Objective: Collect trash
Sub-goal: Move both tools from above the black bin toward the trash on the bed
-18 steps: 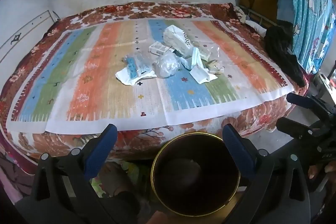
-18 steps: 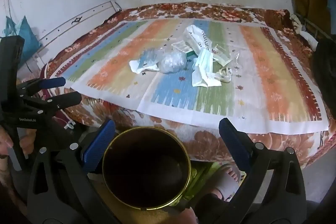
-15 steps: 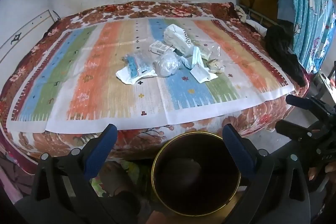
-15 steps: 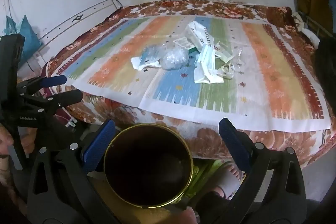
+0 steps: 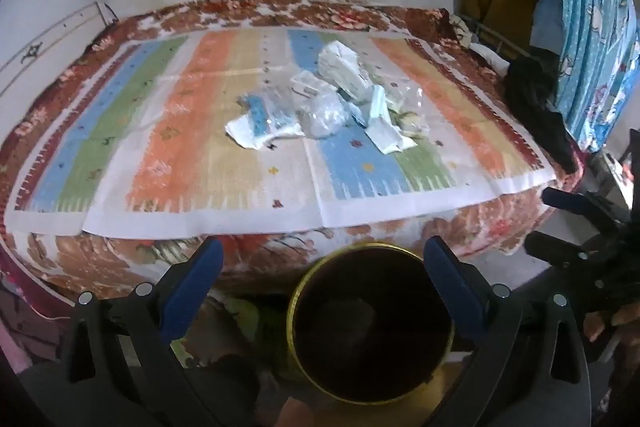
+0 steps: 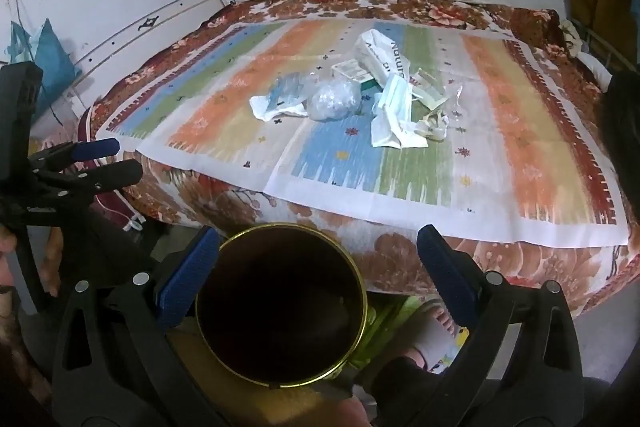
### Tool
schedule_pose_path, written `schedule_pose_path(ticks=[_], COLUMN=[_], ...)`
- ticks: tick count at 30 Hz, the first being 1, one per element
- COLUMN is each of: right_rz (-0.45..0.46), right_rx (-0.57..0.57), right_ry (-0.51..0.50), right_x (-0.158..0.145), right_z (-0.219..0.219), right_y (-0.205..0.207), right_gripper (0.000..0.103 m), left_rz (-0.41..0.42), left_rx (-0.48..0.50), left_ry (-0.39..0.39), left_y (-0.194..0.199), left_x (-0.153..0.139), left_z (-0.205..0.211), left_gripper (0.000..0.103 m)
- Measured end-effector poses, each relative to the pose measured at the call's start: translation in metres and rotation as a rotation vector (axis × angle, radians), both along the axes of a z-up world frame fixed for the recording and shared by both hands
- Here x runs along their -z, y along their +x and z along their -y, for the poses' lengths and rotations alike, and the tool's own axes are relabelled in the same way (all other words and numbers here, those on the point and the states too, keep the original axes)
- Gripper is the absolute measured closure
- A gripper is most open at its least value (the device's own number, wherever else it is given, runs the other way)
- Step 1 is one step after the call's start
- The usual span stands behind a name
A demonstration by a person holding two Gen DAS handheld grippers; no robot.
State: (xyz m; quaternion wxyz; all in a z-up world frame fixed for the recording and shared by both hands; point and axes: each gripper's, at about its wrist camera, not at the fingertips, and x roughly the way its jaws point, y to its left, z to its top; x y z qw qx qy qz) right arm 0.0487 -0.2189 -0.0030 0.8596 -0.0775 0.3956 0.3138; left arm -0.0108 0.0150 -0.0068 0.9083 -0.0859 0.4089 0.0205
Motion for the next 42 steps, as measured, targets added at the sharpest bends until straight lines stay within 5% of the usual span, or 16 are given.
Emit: schedule_pose_path(ticks=[4, 15, 27, 42], right_rz=[-0.008, -0.029, -0.037, -0.056], right_rx=[-0.009, -0.019, -0.007, -0.001], right_ry=[0.005, 0.025, 0.03, 0.043], right_x=[0.001, 0.001, 0.0, 0.002], right_z=[0.001, 0.005, 0.001, 0.001], right_y=[0.0, -0.001, 0.003, 0.01], right_gripper=[0.009, 0.009, 0.009, 0.009], left_rz=[-0.011, -0.014, 0.044, 0.003], left_rx=[-0.028, -0.036, -0.064, -0.092], left_ry=[0.05, -0.011, 0.0, 0.012], left_y=[0.0, 0.004, 0.002, 0.009], left_x=[0.001, 0.001, -0.006, -0.002], left_z=[0.004, -0.002, -0.002, -0.004], left_gripper=[0.006, 0.006, 0.006, 0.006])
